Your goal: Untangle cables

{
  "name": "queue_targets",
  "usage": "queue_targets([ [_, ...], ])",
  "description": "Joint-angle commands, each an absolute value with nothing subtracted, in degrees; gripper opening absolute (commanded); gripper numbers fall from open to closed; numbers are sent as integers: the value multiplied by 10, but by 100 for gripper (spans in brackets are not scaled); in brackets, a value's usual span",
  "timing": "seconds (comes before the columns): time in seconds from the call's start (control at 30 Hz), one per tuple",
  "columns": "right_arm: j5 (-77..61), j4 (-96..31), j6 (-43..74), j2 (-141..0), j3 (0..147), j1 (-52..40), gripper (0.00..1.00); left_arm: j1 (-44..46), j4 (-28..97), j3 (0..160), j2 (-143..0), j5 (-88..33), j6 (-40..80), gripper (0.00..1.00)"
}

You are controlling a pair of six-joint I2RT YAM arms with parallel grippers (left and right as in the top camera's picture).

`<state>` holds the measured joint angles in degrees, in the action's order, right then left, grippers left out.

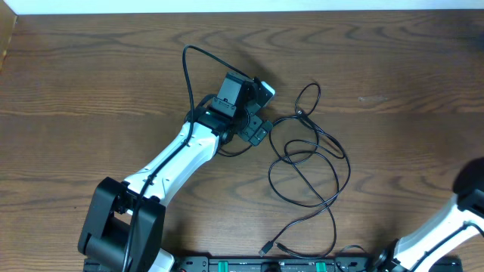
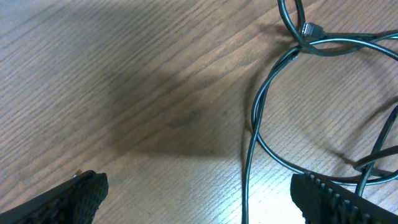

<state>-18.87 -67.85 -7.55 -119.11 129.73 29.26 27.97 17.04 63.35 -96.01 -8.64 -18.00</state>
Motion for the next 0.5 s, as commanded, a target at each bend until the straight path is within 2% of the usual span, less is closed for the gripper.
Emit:
queue_targets([
  [0.0, -208, -709, -213, -1186, 1308, 215, 99, 279, 170, 630, -959, -81, -183, 99],
  [0.33, -166, -868, -244, -1185, 1308, 25, 99, 279, 197, 630, -959, -86, -183, 99],
  [0.4, -136, -872, -174, -1185, 1308, -13, 99, 279, 202, 630, -959, -86, -181, 99],
  [0.47, -23, -875, -57, -1184, 1308, -51, 99, 279, 208, 630, -959, -86, -160, 99],
])
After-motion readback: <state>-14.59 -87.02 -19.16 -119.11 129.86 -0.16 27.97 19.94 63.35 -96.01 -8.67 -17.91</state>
